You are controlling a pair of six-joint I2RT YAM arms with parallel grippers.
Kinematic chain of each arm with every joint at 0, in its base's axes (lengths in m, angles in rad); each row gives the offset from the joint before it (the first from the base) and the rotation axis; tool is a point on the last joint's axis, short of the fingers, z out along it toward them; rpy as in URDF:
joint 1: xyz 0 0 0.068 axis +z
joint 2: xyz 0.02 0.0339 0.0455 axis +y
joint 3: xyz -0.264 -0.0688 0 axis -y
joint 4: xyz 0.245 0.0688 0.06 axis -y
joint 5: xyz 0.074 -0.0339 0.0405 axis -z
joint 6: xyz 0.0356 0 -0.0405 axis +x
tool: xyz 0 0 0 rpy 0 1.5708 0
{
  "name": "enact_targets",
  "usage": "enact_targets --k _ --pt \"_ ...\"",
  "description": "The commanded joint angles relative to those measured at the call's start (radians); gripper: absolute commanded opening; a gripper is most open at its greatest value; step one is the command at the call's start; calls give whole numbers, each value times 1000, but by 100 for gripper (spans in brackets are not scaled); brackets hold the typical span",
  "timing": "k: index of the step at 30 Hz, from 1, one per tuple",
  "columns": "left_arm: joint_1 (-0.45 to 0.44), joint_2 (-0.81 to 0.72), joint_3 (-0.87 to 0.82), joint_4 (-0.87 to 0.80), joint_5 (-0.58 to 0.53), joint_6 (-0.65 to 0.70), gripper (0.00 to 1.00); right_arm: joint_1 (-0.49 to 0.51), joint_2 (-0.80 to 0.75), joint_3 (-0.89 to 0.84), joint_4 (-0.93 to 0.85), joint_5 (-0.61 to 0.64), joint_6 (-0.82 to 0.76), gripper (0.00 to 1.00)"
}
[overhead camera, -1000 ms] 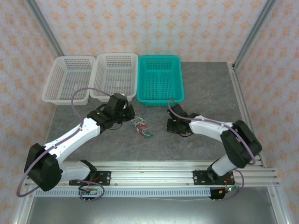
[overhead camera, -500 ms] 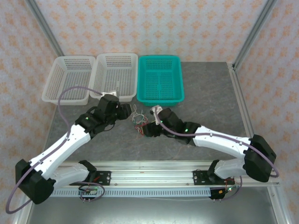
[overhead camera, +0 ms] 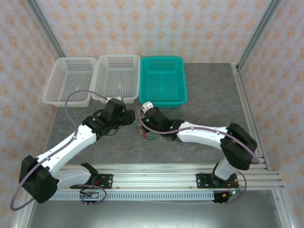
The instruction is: Untangle the cables
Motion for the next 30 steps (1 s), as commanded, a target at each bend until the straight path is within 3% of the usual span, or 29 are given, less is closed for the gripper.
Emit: enact_targets --k 1,6,10,13,16,18,24,26,30 --pt "-3 45 15 6 22 21 68 3 -15 31 -11 -3 -9 0" --pt "-2 117 2 51 70 88 77 -9 -131 -45 50 -124 -99 0" --pt "-3 174 -1 91 132 118 82 -71 -199 -107 84 -340 -122 0" --pt "-3 232 10 116 183 90 86 -83 -230 -147 115 -432 -154 0" --pt "-5 285 -9 237 336 71 87 -87 -231 -154 117 -443 -160 0" --pt "-19 313 -7 265 367 72 86 -92 -231 -161 124 -440 -154 0" --pt "-40 388 -14 205 256 114 75 -98 -233 -177 148 -418 -140 0" --pt "-39 419 -10 210 235 110 63 -98 -231 -172 150 -430 -140 0" --pt "-39 460 -5 291 295 71 40 -98 -226 -172 153 -417 -130 0"
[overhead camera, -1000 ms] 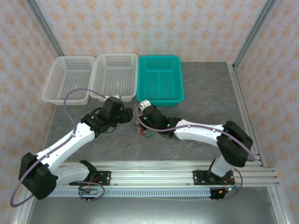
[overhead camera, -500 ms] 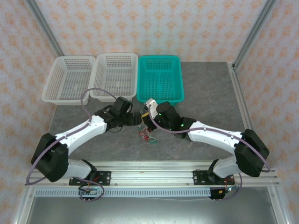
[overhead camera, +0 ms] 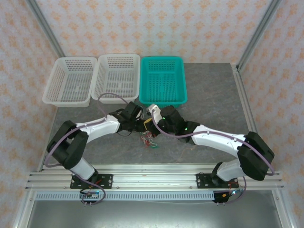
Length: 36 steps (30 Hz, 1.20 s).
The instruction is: Untangle the cables
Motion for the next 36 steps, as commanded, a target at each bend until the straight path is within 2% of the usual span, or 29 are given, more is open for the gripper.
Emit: enact_targets --k 1,4,6,11,14,19,22,26,31,34,36 --pt "-5 21 -6 84 20 -17 37 1 -10 10 55 5 5 0" --pt "-5 41 -11 104 -3 -54 21 0 -8 2 47 71 25 0" --pt "-4 49 -6 85 -40 -57 2 1 -11 -7 50 125 43 0" --pt "24 1 -27 -30 -259 -91 0 -11 -105 -82 69 412 143 0" --pt "58 -27 -44 -131 -399 -118 0 -84 -234 -166 73 547 233 0" --pt "90 -62 -73 -208 -506 -139 0 -389 -473 -299 12 508 495 0" --pt "92 -78 -88 -200 -502 -147 0 -499 -557 -337 -32 499 565 0" --pt "91 -83 -93 -182 -483 -152 0 -558 -604 -339 -94 521 613 0" --pt "94 -101 -105 -211 -529 -160 0 -679 -674 -322 -190 553 730 0" --pt "101 -130 -124 -213 -536 -163 0 -722 -685 -324 -173 501 758 0" --pt "99 -150 -136 -180 -491 -141 0 -722 -655 -333 -80 362 719 0"
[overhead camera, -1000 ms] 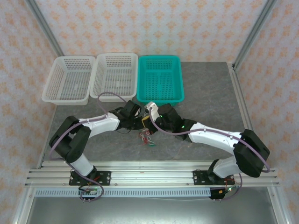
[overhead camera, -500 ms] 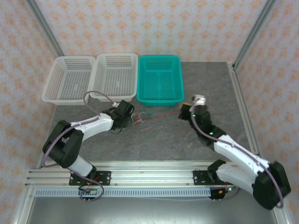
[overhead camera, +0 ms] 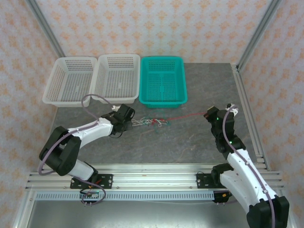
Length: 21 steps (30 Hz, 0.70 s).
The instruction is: Untangle the cables
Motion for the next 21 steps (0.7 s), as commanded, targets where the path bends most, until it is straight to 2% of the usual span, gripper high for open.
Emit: enact_targets --k 1,4,6,8,10,13,16,19,21 --pt "21 -41 -46 -52 -57 18 0 -25 43 5 158 -144 -11 0" --pt "-39 -93 -53 30 9 71 2 36 180 55 213 -377 -84 0" --pt "-87 -137 -44 53 9 107 15 94 274 110 177 -461 -153 0" --pt "-109 -195 -42 69 5 139 33 120 343 145 174 -550 -180 0" --pt "-110 -267 -50 78 5 168 42 130 392 165 183 -613 -191 0" --pt "-115 -387 -64 93 39 238 52 147 434 210 134 -662 -249 0" --pt "-130 -472 -64 113 141 356 53 152 446 258 51 -683 -342 0" --pt "-139 -467 -49 144 298 514 53 152 451 318 -43 -674 -449 0" --pt "-154 -427 -34 155 359 626 56 152 455 359 -82 -654 -487 0"
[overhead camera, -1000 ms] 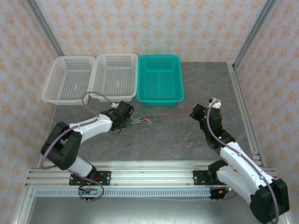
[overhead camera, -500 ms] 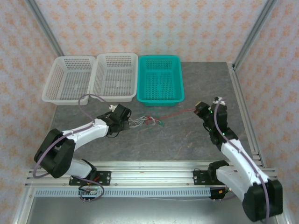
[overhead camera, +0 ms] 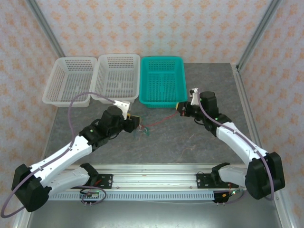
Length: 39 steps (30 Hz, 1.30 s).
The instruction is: Untangle the cables
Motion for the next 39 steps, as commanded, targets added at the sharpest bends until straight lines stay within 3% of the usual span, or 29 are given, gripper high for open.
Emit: enact_targets --k 1,4,13,15,21,25,29,33,35,39 --pt "-33 66 14 44 174 310 57 4 7 85 -99 -16 -133 0" --pt "-112 122 -25 100 124 576 58 4 33 138 -117 -30 -149 0" --pt "-114 280 -69 254 -124 898 69 3 47 194 -168 -154 -189 0" --pt "-88 319 -78 322 -122 934 69 4 48 200 -174 -162 -191 0" --pt "-33 467 3 274 -39 953 67 6 36 198 -156 -160 -174 0" --pt "-36 554 70 180 -106 949 59 6 21 186 -120 -83 -116 0" --pt "-24 614 120 71 -159 913 41 -5 -30 173 -98 59 -52 0" --pt "-5 609 77 73 -158 869 34 -85 -86 141 -65 154 72 0" --pt "6 607 55 72 -160 845 22 -151 -116 122 -61 178 148 0" --pt "18 614 12 87 -163 800 20 -283 -168 78 -51 181 269 0"
